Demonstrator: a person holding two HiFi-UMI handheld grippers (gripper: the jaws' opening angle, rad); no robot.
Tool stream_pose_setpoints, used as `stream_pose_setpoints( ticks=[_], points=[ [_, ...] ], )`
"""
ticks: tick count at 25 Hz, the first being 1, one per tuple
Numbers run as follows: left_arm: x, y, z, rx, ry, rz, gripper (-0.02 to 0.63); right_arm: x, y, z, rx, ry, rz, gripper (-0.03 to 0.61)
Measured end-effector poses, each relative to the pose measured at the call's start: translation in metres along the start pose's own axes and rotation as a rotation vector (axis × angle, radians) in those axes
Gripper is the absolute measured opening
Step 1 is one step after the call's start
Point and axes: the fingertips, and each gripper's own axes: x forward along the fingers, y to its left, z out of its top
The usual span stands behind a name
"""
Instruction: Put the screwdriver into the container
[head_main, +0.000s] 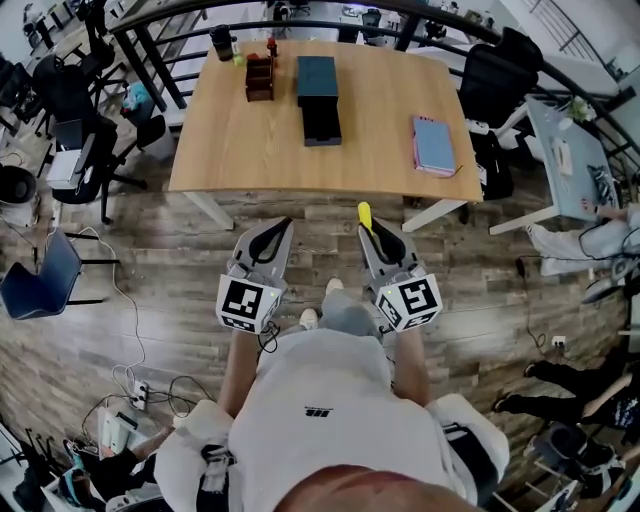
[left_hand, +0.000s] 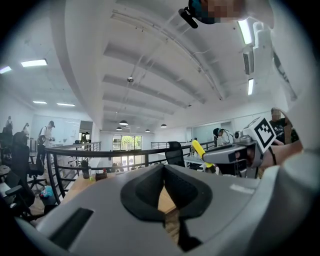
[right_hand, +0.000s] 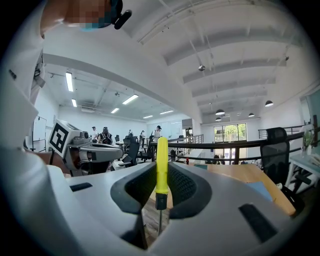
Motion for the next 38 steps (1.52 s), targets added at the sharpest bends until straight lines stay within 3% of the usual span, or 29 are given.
stream_pose_setpoints(
  ticks=[18,38],
  points=[
    [0.123,0.069,-0.009,-0.016,0.024,0.042,0.012,0.112,-0.095,0.001,0.028,0.009,0.061,0.06],
    [0.275,0.142,-0.055,-0.084,0.13,0.142,0.012,0.249,-0.21,-0.047,0.145,0.146,0.198,0.058]
  ],
)
